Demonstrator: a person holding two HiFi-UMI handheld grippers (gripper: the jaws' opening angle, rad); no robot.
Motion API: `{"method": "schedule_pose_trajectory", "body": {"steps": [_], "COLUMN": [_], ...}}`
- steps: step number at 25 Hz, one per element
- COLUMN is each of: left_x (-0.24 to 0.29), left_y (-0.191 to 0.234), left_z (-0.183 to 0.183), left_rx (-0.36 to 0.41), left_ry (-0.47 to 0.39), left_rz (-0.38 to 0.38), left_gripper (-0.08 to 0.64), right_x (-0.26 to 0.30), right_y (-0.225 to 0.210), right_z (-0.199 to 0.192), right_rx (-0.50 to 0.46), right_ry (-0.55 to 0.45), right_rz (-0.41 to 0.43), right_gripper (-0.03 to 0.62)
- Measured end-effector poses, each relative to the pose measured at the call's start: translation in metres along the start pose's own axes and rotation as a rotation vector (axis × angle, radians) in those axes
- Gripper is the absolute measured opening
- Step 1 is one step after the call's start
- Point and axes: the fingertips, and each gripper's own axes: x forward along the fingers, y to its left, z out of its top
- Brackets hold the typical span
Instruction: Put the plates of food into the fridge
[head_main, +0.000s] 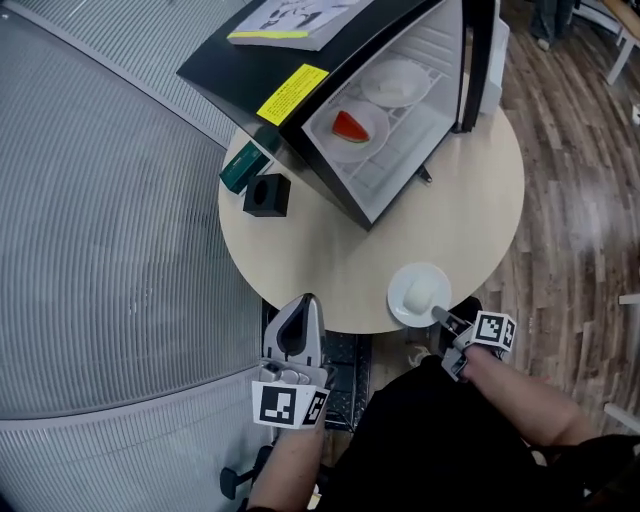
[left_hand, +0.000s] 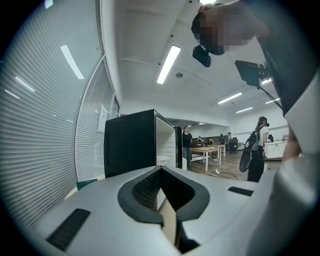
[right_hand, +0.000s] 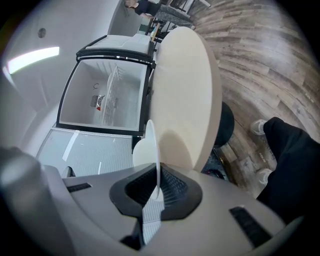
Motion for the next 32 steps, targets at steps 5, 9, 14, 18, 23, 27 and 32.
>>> {"method": "schedule_pose_trajectory", "body": {"steps": [5, 9, 14, 18, 23, 27, 32], "left_x": [0.009, 0.021, 0.046, 0.069, 0.097, 0.122, 0.154], "left_y": [-0.013, -0.025, -0.032, -0.032, -0.041, -0.055, -0.068], "left_z": [0.011, 0.021, 0.041, 0.056, 0.068, 0.075, 0.082], "left_rx": [-0.004, -0.013, -0.017, -0.009, -0.015, -0.02, -0.009], "left_ry": [-0.013, -0.037, -0.072, -0.093, -0.11, -0.116, -0.114], "left_rz": [-0.036, -0.068, -0.077, -0.058, -0.047, -0.046, -0.033], "left_gripper": [0.002, 0.002, 0.002, 0.002, 0.002, 0.002, 0.002], "right_x": [-0.002, -0.005, -0.008, -0.012, -0.012, -0.01, -0.007], "right_y": [0.023, 0.044, 0.074, 0.091, 0.106, 0.115, 0.127], "right_z": [0.025, 0.053, 0.091, 0.122, 0.164, 0.195, 0.231], "right_rx": [-0.032, -0.076, -0.093, -0.09, -0.119, -0.132, -0.131], "right_ry": [-0.019, -0.042, -0.072, -0.087, -0.084, -0.072, -0.057], "right_rz": [0.036, 0.058, 0.108, 0.138, 0.151, 0.151, 0.185], "right_gripper": [0.017, 0.017, 0.017, 0.017, 0.017, 0.017, 0.017]}}
